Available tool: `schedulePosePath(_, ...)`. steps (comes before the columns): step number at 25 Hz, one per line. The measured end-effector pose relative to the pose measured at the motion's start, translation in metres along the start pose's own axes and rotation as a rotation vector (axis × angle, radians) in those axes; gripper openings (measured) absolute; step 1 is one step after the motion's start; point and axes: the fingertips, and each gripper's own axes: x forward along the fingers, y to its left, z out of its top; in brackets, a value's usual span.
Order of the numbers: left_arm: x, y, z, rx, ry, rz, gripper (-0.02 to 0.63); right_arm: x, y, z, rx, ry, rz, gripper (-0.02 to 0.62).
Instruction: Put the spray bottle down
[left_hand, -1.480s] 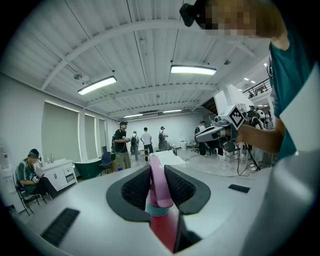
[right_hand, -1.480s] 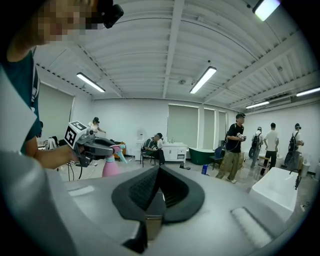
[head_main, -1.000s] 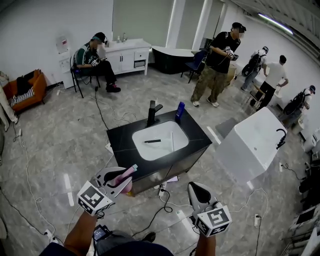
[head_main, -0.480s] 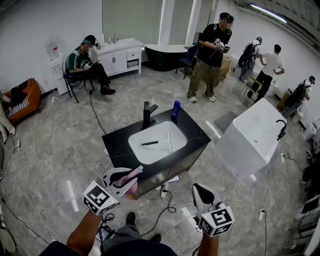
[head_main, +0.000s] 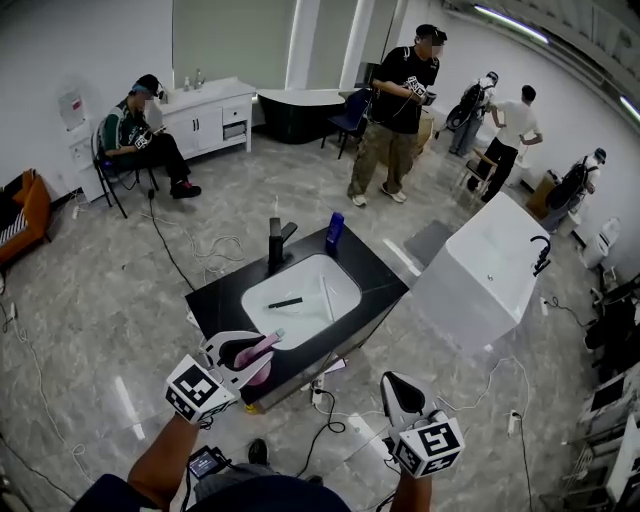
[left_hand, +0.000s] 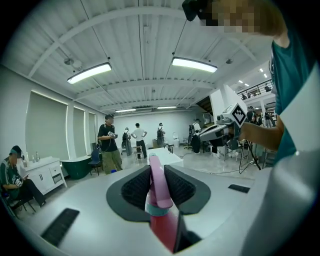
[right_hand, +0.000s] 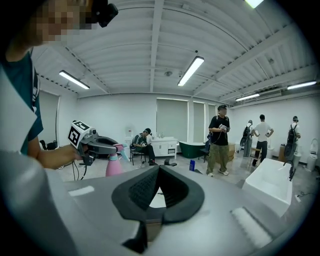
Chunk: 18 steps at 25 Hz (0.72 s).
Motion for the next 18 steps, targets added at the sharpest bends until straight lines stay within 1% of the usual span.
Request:
schedulePosePath(5,0.006,0.029,-0.006,0.001,-0.019,-0.032,0.091,0.018,0.002,0.006,-0.014,0.0,-0.045,0.009)
schedulePosePath(9,0.016,0.047,-0.009,0.012,-0.018,-0.04,0.091,0.035,-0.001,0.008,-0.024,0.007,-0.048,0.009)
schedulePosePath(12,0.02,0.062,-0.006,0.016,-0.027,-0.009,0.091,0.052,-0.009,0.005,-0.021,0.011,-0.024,0.009)
schedulePosePath(18,0.022,0.087,-0.008,0.014,-0.002,0.097,0.089,0.08,-0.022,0.008,-0.027,0.012,0.065,0.009)
